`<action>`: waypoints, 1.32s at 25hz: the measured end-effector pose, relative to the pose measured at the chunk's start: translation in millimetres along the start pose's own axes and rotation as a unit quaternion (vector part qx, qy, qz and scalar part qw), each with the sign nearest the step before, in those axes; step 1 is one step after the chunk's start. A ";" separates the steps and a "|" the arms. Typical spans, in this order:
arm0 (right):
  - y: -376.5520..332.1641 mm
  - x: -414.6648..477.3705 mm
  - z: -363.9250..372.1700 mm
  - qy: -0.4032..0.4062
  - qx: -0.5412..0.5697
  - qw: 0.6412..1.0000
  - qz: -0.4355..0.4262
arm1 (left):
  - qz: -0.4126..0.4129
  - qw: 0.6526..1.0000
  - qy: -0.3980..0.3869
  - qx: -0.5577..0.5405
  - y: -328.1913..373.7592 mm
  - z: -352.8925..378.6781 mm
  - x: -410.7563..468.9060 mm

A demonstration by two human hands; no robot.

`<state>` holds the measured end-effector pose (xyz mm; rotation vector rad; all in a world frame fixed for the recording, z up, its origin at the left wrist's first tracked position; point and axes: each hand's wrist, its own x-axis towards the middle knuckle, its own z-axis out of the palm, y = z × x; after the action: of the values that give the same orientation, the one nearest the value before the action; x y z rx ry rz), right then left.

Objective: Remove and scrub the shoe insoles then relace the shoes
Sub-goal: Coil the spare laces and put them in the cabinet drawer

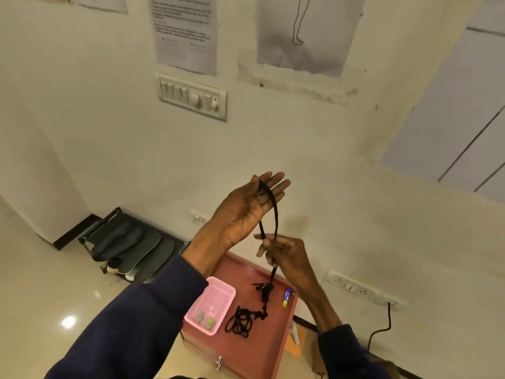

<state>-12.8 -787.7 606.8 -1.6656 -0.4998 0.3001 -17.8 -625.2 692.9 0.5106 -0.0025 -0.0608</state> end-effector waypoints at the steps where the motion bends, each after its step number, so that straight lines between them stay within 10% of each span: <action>1: -3.7 -2.4 -0.2 -0.007 -0.013 1.000 0.006 | 0.029 0.999 0.003 0.038 5.9 -0.2 5.8; 6: -43.0 1.3 -9.1 0.016 -0.171 0.984 -0.049 | 0.084 0.909 0.066 0.404 27.2 -5.9 12.3; 10: -79.1 26.2 -21.0 0.050 -0.349 0.917 -0.187 | -0.046 0.806 0.055 0.588 23.3 -3.7 4.3; 16: -76.6 67.5 -29.9 0.068 -0.190 0.966 -0.163 | -0.257 0.934 -0.034 0.246 15.8 -9.6 2.4; 23: -12.1 20.2 4.4 -0.002 -0.049 0.999 0.000 | -0.081 0.995 0.008 0.055 31.6 -6.5 29.4; 28: -31.4 13.2 -1.1 0.020 -0.158 0.987 -0.031 | -0.011 0.945 0.041 0.326 30.7 -22.4 50.0; 33: -74.8 43.6 -26.3 0.060 -0.363 0.914 -0.174 | -0.122 0.848 0.000 0.516 20.8 -24.2 41.7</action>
<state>26.1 -782.1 688.3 -2.2412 -0.8691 -0.2940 25.5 -597.7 681.4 1.5978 0.0306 -0.3194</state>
